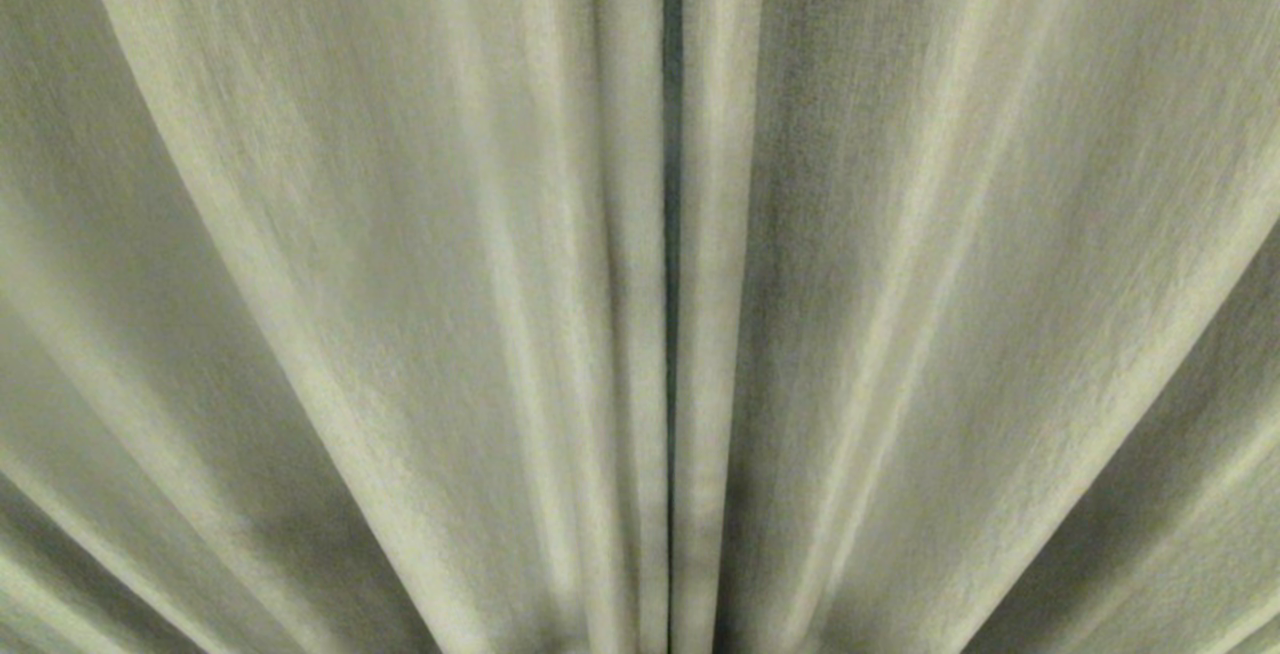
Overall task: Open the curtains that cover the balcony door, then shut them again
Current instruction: Pull the outer curtains open on both sides
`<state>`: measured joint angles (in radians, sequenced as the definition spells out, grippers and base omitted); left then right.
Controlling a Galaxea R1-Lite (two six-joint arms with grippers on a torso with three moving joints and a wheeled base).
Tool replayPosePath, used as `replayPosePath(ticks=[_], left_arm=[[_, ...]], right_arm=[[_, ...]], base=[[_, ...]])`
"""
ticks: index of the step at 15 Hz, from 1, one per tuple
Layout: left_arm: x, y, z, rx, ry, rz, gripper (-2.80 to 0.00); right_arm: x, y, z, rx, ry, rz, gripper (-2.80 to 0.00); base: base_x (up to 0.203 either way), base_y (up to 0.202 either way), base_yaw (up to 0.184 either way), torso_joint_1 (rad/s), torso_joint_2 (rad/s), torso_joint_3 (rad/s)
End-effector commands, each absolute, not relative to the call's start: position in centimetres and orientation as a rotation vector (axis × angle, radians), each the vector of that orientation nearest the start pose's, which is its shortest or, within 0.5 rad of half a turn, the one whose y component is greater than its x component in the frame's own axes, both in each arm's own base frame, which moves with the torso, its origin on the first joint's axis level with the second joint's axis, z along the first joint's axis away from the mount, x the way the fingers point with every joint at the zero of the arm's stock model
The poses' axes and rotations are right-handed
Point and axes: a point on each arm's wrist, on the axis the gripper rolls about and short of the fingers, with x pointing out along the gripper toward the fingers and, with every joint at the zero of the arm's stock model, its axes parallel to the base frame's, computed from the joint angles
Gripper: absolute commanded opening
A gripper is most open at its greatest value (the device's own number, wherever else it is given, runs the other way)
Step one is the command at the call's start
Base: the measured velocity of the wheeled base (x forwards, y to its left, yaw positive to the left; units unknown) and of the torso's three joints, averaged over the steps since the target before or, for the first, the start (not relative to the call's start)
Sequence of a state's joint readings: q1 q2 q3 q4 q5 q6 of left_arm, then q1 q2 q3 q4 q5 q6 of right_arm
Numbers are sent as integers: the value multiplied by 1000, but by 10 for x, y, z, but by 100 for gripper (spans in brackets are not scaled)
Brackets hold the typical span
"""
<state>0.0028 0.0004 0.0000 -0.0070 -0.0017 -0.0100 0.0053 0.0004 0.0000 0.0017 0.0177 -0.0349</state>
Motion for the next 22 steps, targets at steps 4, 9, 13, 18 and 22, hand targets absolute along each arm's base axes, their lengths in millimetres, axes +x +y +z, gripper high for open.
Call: replayPosePath(ticks=[4,9,13,18,22], left_arm=[[-23,0,76,-11,-8,-2,-280],[-23,0,76,-7,-8,-7,-280],[-23,0,80,18,-42,-6,-280],[-27,-1,105,185,-297,-9,-280],[-30,-4,113,255,-370,-132,-280]], right_arm=[[-23,0,75,-34,1,24,-280],[-23,0,75,-34,1,25,-280],[-23,0,75,-34,1,25,-280],[-23,0,75,-32,1,25,-280],[-23,0,75,-32,1,25,-280]], base=[[0,0,0,0,0,0],[0,0,0,0,0,0],[0,0,0,0,0,0],[0,0,0,0,0,0],[0,0,0,0,0,0]])
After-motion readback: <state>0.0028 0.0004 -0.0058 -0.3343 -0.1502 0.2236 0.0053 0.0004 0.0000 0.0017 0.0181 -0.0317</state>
